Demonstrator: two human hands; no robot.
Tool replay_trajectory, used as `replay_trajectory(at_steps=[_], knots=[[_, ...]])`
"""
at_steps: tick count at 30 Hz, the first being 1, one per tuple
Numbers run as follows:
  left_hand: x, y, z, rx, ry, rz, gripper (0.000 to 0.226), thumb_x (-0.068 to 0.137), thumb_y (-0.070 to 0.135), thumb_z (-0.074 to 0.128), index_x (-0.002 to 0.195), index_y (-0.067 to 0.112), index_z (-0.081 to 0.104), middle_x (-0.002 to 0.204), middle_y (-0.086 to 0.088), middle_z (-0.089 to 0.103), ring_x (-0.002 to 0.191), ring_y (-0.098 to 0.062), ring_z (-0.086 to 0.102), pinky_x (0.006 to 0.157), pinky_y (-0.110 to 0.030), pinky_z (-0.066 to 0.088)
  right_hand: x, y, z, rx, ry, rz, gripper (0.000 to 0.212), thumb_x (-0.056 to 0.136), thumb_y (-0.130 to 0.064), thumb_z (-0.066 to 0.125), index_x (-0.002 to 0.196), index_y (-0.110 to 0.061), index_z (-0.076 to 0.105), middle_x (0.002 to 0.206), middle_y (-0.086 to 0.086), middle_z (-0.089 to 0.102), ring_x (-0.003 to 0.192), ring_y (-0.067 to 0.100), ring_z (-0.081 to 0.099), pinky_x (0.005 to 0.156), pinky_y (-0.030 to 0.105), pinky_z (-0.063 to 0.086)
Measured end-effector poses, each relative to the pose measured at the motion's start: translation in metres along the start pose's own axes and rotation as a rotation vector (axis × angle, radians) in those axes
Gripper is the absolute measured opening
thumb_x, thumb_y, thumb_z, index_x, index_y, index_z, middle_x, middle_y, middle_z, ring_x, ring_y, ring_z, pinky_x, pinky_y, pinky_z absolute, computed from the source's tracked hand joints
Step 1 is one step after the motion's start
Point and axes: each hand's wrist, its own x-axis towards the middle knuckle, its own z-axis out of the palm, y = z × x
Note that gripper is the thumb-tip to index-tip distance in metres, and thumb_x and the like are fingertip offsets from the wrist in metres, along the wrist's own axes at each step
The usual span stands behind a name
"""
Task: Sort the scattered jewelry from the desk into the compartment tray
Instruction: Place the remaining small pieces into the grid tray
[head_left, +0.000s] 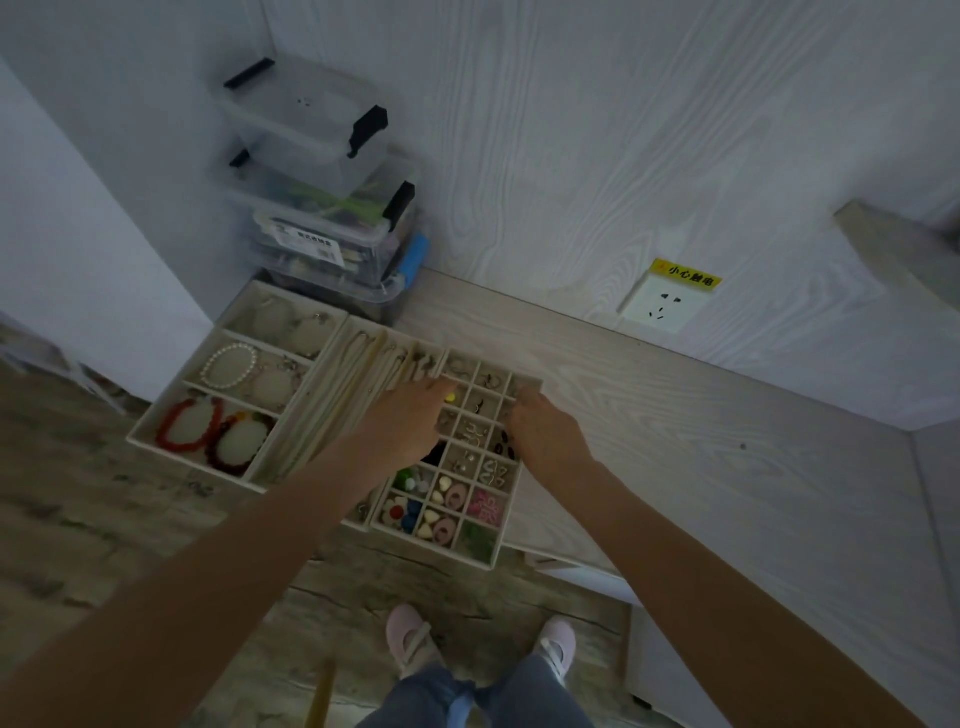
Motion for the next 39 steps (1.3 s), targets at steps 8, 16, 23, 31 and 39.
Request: replay_trajectory(at_steps=[8,16,23,31,39], knots=[[0.0,-0.003,0.003,-0.031,-0.01,0.012,0.056,0.091,-0.001,0.045,0.143,0.017,0.034,0.147,-0.003,0.035,0.121,-0.023,0.047,0.089,-0.033,0.045,-0.004,-0.004,-0.007,0.005,-0.019,0.008,0.02,0.091,-0.006,0.052,0.108,-0.003,0.061,0.119,0.013,0.048,0.11,0.027,0.05,0.075,0.034,0.046],[-0.004,-0.006,0.006,-0.066,0.038,0.021,0.054,0.091,0.0,0.046,0.141,0.018,0.036,0.145,-0.002,0.036,0.116,-0.022,0.049,0.08,-0.027,0.04,-0.008,-0.008,-0.011,0.031,0.013,0.019,0.024,0.091,-0.009,0.052,0.113,-0.004,0.059,0.122,0.013,0.049,0.113,0.027,0.049,0.08,0.037,0.047],[-0.005,-0.004,0.005,-0.079,0.029,0.015,0.054,0.091,-0.003,0.045,0.141,0.016,0.036,0.144,-0.002,0.036,0.112,-0.023,0.05,0.076,-0.025,0.036,-0.012,0.01,-0.016,0.233,0.069,0.07,0.021,0.092,-0.008,0.05,0.107,-0.01,0.066,0.117,0.005,0.052,0.104,0.023,0.056,0.078,0.032,0.045],[-0.005,-0.004,0.005,-0.099,0.008,-0.007,0.056,0.091,-0.002,0.044,0.142,0.018,0.034,0.144,-0.005,0.037,0.116,-0.023,0.048,0.08,-0.028,0.041,-0.014,0.023,-0.003,0.199,0.076,0.104,0.028,0.095,-0.006,0.045,0.111,-0.013,0.067,0.113,0.008,0.052,0.097,0.021,0.056,0.071,0.024,0.041],[-0.004,-0.005,0.006,-0.114,0.023,-0.004,0.054,0.091,-0.002,0.046,0.141,0.016,0.036,0.139,-0.006,0.041,0.112,-0.022,0.05,0.078,-0.026,0.04,-0.011,0.013,-0.002,0.172,-0.023,-0.013,0.024,0.093,-0.011,0.05,0.11,-0.012,0.066,0.124,0.008,0.049,0.107,0.022,0.053,0.083,0.028,0.044]])
